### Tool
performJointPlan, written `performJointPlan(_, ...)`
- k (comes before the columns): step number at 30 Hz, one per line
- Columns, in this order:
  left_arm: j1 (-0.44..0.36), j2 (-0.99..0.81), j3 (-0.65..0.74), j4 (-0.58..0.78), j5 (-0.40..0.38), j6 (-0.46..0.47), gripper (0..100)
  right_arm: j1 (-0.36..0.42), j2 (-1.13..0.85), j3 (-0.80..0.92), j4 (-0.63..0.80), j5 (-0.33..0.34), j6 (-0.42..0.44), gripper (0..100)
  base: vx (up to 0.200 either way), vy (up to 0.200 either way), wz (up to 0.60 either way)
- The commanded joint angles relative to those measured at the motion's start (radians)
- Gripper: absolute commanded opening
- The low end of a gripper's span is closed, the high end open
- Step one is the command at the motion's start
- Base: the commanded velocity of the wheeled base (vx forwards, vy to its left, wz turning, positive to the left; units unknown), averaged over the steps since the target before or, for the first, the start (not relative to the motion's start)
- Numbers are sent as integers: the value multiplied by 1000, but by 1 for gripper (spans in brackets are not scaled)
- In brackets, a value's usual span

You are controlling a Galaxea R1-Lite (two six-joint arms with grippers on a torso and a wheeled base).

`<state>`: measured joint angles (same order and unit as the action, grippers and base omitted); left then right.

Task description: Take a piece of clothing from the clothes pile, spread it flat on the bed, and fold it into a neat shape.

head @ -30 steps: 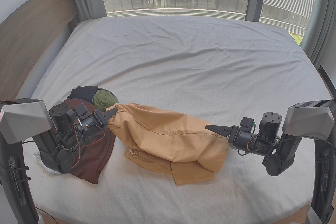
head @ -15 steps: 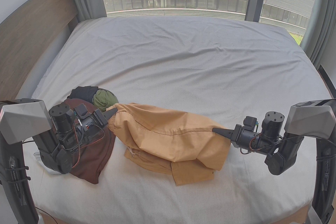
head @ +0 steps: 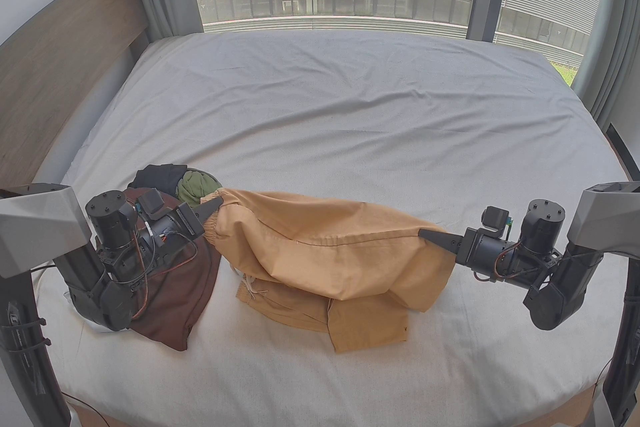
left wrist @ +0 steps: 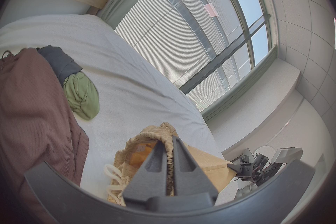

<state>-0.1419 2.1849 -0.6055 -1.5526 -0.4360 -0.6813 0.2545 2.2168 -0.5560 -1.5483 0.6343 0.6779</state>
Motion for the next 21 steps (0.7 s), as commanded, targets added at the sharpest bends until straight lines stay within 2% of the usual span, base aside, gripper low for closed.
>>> performJointPlan(1, -1, -40, 4, -1, 0, 0, 0, -15, -37, 7, 1, -1, -23, 0, 0, 0, 0)
performJointPlan(15, 1, -142, 46, -1, 2, 9, 0, -63, -138, 39, 1, 15, -46, 0, 0, 0, 0)
performJointPlan(21, 4, -182, 82, 0, 3, 51, 0, -70, -158, 39, 2, 15, -60, 0, 0, 0, 0)
